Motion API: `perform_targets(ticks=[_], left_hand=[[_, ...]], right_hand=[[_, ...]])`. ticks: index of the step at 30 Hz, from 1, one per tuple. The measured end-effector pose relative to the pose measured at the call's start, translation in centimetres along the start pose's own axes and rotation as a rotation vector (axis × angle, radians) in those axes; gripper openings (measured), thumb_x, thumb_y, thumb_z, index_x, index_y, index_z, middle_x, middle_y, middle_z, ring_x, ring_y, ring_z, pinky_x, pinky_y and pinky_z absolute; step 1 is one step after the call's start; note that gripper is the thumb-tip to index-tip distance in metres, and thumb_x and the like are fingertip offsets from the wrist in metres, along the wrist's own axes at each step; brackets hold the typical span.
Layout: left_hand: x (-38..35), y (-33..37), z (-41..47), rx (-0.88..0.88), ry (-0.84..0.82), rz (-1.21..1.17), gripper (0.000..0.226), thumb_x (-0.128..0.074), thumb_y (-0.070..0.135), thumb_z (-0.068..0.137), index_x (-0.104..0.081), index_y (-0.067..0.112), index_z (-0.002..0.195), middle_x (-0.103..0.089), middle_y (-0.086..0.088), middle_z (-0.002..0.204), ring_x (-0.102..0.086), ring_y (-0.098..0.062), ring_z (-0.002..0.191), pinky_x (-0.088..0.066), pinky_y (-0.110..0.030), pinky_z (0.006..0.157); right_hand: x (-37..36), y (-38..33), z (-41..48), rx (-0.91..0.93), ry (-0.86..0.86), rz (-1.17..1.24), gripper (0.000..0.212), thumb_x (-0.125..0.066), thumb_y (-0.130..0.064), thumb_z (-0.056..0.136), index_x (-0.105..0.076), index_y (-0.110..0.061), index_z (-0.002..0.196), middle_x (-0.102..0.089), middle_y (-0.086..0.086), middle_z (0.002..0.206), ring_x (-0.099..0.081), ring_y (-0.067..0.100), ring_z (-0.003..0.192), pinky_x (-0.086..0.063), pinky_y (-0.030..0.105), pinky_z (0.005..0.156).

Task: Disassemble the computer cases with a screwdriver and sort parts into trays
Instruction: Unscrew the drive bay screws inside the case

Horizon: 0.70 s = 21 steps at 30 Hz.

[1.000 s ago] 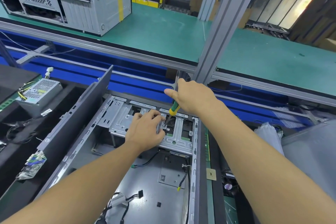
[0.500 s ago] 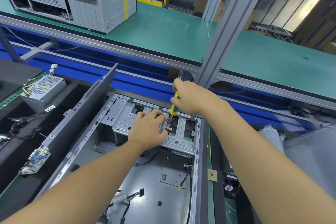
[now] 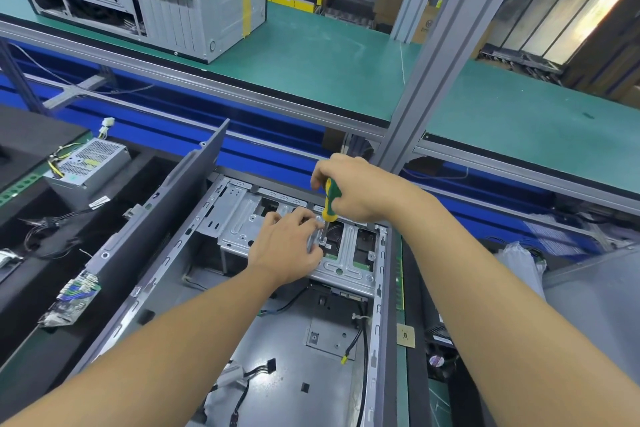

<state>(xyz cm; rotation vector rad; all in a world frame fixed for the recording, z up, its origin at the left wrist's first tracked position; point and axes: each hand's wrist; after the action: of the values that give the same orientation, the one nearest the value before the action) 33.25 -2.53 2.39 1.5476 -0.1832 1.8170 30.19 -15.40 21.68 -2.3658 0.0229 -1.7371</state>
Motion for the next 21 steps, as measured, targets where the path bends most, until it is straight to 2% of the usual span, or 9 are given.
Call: perform_targets(ticks=[3, 5, 7, 8, 11, 15, 17, 19, 21], left_hand=[[0.0, 0.0, 0.0, -0.002, -0.011, -0.004, 0.049, -0.043, 0.047, 0.078, -0.066, 0.03, 0.118, -0.055, 0.015, 0.122, -0.059, -0.007, 0.092, -0.027, -0.031, 0.091], [0.0, 0.0, 0.0, -0.001, -0.009, -0.012, 0.049, -0.043, 0.047, 0.078, -0.066, 0.03, 0.118, -0.055, 0.016, 0.122, -0.059, -0.007, 0.092, -0.029, -0.031, 0.092], [0.1, 0.1, 0.0, -0.001, -0.007, -0.016, 0.048, -0.044, 0.046, 0.078, -0.066, 0.031, 0.118, -0.055, 0.016, 0.121, -0.059, -0.006, 0.092, -0.028, -0.031, 0.092], [0.1, 0.0, 0.0, -0.003, -0.011, -0.015, 0.048, -0.043, 0.046, 0.078, -0.066, 0.031, 0.118, -0.055, 0.016, 0.122, -0.058, -0.006, 0.093, -0.028, -0.031, 0.093], [0.1, 0.0, 0.0, -0.006, -0.018, -0.017, 0.05, -0.041, 0.047, 0.078, -0.066, 0.031, 0.119, -0.055, 0.015, 0.123, -0.058, -0.006, 0.094, -0.028, -0.031, 0.094], [0.0, 0.0, 0.0, -0.005, -0.017, -0.02, 0.049, -0.043, 0.046, 0.077, -0.065, 0.03, 0.118, -0.055, 0.015, 0.123, -0.058, -0.007, 0.094, -0.029, -0.032, 0.092], [-0.1, -0.1, 0.0, -0.005, -0.016, -0.018, 0.05, -0.042, 0.047, 0.077, -0.065, 0.03, 0.118, -0.055, 0.015, 0.122, -0.058, -0.007, 0.094, -0.028, -0.032, 0.091], [-0.1, -0.1, 0.1, -0.004, -0.016, -0.019, 0.051, -0.041, 0.048, 0.076, -0.065, 0.03, 0.118, -0.055, 0.015, 0.122, -0.058, -0.007, 0.094, -0.028, -0.032, 0.091], [0.0, -0.1, 0.1, -0.006, -0.015, -0.015, 0.052, -0.04, 0.048, 0.076, -0.065, 0.031, 0.119, -0.055, 0.015, 0.122, -0.058, -0.007, 0.095, -0.028, -0.032, 0.091]], right_hand=[[-0.2, 0.1, 0.1, -0.078, 0.051, -0.005, 0.049, -0.06, -0.043, 0.097, -0.044, -0.021, 0.138, -0.048, 0.005, 0.131, -0.054, 0.028, 0.11, -0.047, 0.041, 0.089], [-0.3, 0.3, 0.1, -0.146, 0.103, -0.028, 0.058, -0.046, -0.06, 0.098, -0.043, -0.016, 0.137, -0.054, 0.004, 0.117, -0.056, 0.028, 0.104, -0.046, 0.04, 0.08], [-0.5, 0.4, 0.2, -0.174, 0.146, -0.064, 0.047, -0.036, -0.056, 0.103, -0.047, -0.013, 0.12, -0.055, 0.002, 0.093, -0.055, 0.027, 0.09, -0.039, 0.038, 0.069], [-0.7, 0.4, 0.3, -0.164, 0.167, -0.069, 0.039, -0.035, -0.049, 0.106, -0.048, -0.013, 0.112, -0.056, 0.004, 0.092, -0.054, 0.027, 0.087, -0.037, 0.037, 0.067], [-0.7, 0.5, 0.4, -0.118, 0.178, -0.014, 0.016, -0.042, -0.022, 0.106, -0.054, -0.013, 0.111, -0.061, 0.009, 0.113, -0.054, 0.025, 0.095, -0.043, 0.035, 0.077], [0.1, 0.4, -0.2, -0.053, 0.017, 0.133, 0.036, -0.058, -0.008, 0.09, -0.054, -0.024, 0.121, -0.048, 0.001, 0.123, -0.049, 0.026, 0.113, -0.046, 0.041, 0.097], [-0.2, 0.3, -0.2, -0.053, 0.022, 0.111, 0.038, -0.062, -0.014, 0.089, -0.052, -0.024, 0.125, -0.045, 0.002, 0.126, -0.048, 0.027, 0.114, -0.047, 0.043, 0.096], [-0.7, 0.2, 0.0, -0.105, 0.11, 0.022, 0.04, -0.06, -0.037, 0.095, -0.046, -0.023, 0.129, -0.044, 0.001, 0.128, -0.051, 0.028, 0.108, -0.048, 0.043, 0.085], [-1.1, 0.2, 0.1, -0.205, 0.209, -0.097, 0.053, -0.043, -0.061, 0.098, -0.042, -0.021, 0.132, -0.045, 0.002, 0.123, -0.054, 0.029, 0.099, -0.042, 0.04, 0.075]])
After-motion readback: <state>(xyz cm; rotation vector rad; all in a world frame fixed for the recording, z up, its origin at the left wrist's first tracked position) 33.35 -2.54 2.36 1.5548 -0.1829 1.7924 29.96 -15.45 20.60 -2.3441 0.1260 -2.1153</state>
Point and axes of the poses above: each hand's wrist, its own z-axis towards the middle knuckle, its own x-axis out of the back of the hand, y = z × x
